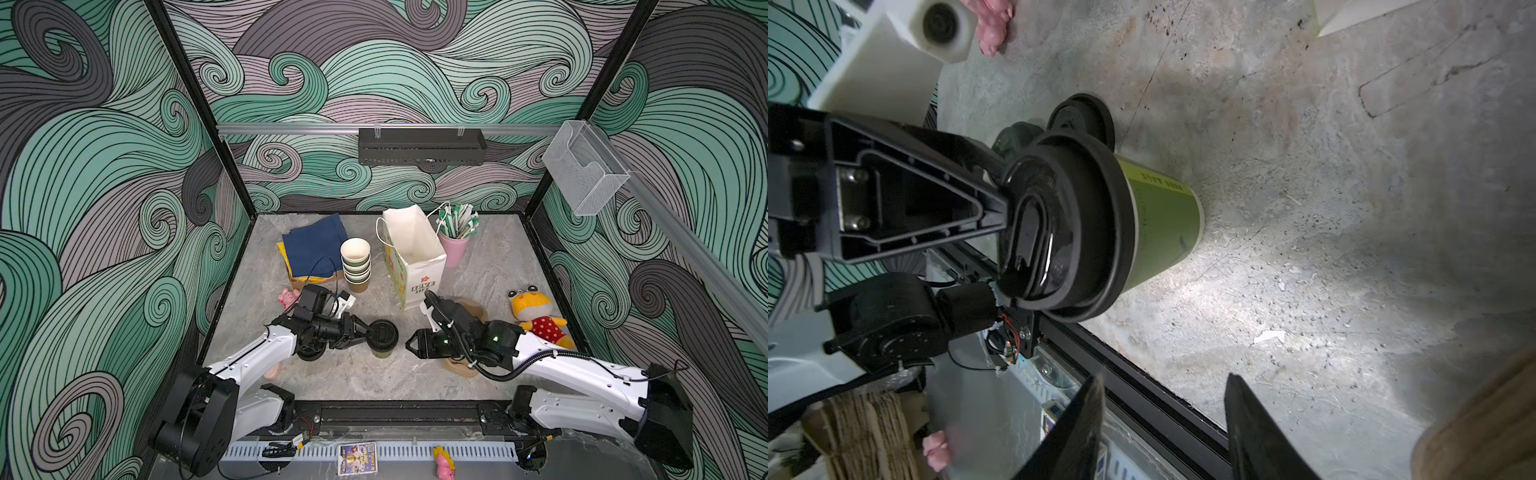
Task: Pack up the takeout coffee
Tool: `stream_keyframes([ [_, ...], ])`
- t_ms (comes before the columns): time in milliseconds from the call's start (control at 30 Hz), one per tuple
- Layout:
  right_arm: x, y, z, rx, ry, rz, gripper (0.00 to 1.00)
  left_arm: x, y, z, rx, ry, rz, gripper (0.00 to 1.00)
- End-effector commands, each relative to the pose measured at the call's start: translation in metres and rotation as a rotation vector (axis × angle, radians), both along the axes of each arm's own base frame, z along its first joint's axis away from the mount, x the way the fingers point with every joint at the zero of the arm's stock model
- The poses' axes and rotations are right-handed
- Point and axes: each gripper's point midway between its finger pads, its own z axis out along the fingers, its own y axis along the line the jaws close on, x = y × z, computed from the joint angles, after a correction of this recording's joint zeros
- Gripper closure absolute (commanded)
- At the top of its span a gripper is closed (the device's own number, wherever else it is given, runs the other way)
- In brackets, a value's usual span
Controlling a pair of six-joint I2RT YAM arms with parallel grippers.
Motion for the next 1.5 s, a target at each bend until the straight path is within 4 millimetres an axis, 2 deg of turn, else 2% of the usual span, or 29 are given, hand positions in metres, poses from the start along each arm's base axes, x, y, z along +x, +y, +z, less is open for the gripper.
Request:
stream_keyframes([
  [0,0.006,0.026,0.022,0.193,0.029,-0.017,0.49,-0.007,0.002,-0.009,0.040,0.041,-0.003,0.59],
  [100,0.008,0.032,0.019,0.218,0.037,-0.005,0.41,-0.008,0.002,-0.008,0.038,0.041,-0.001,0.59],
  [167,0.010,0.035,0.016,0.226,0.041,0.000,0.40,-0.008,0.002,-0.007,0.037,0.037,-0.001,0.59],
  [300,0.014,0.042,0.012,0.250,0.051,0.007,0.40,-0.009,0.003,-0.007,0.033,0.041,0.000,0.60],
  [400,0.017,0.041,0.002,0.227,0.063,0.002,0.44,-0.008,0.002,-0.007,0.035,0.040,0.000,0.60],
  [700,0.013,0.022,-0.037,0.099,0.132,-0.030,0.56,-0.008,0.003,-0.010,0.047,0.042,0.004,0.64],
  [900,0.002,0.006,-0.070,-0.006,0.203,-0.040,0.59,-0.009,0.005,-0.015,0.064,0.059,0.004,0.66],
  [1067,-0.003,-0.001,-0.083,-0.059,0.234,-0.044,0.61,-0.009,0.005,-0.018,0.079,0.070,-0.001,0.67],
  [1133,-0.002,0.002,-0.081,-0.050,0.235,-0.039,0.60,-0.009,0.005,-0.017,0.074,0.073,-0.004,0.67],
  [1233,0.004,0.013,-0.058,0.004,0.192,-0.011,0.56,-0.009,0.004,-0.014,0.065,0.064,-0.011,0.67],
  [1367,0.011,0.030,-0.013,0.103,0.106,0.052,0.41,-0.009,0.002,-0.011,0.048,0.062,-0.019,0.65],
  [1467,0.013,0.032,0.008,0.152,0.063,0.067,0.30,-0.008,0.002,-0.009,0.045,0.052,-0.018,0.63],
])
